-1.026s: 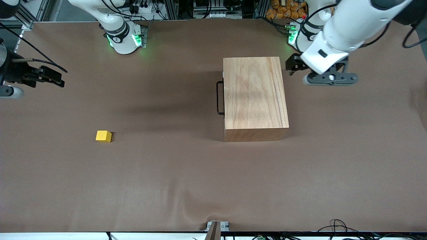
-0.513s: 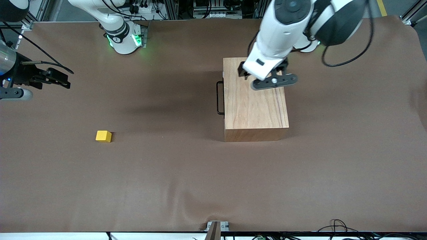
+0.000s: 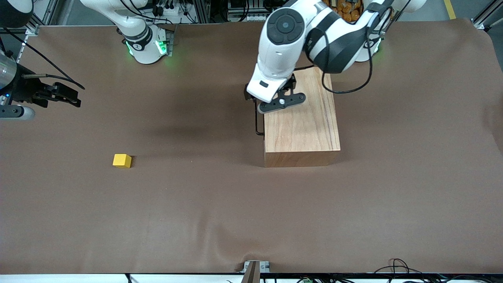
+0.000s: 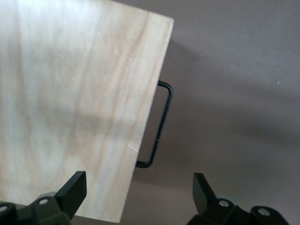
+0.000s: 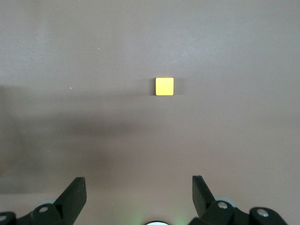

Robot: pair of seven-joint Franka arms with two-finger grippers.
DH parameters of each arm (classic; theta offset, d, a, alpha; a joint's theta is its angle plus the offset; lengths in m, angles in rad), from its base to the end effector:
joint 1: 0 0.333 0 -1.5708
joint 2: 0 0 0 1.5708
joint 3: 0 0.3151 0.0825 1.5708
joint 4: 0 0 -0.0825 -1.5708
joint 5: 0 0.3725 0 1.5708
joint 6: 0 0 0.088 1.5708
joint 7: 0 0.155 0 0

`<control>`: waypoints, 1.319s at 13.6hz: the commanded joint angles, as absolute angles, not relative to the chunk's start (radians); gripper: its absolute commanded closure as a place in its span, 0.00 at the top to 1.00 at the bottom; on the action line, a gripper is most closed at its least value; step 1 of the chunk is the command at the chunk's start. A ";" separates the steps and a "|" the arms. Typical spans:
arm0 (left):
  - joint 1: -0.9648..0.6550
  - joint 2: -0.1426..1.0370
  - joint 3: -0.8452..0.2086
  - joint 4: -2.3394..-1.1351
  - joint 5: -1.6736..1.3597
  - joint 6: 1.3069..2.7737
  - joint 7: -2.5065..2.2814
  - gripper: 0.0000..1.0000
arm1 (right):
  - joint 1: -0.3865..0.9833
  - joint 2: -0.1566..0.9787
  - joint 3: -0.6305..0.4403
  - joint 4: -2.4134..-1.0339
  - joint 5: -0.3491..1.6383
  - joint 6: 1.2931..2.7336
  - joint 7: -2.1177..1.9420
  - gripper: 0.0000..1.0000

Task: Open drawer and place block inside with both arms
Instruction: 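Lower the left gripper onto the black drawer handle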

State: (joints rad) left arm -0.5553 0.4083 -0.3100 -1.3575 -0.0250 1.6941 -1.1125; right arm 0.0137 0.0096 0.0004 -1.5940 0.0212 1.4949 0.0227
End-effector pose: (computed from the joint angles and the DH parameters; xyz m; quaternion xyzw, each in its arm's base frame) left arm 0.4457 -0.4828 0.4484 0.9878 0.1350 -0.0757 0.0183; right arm 0.5311 0.0109 0.5539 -0.9985 0.0041 0.0545 0.0096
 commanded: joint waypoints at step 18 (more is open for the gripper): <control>-0.976 0.673 -0.028 -1.270 0.158 1.781 -1.037 1.00 | -0.049 0.058 0.003 -1.655 0.034 1.531 0.028 1.00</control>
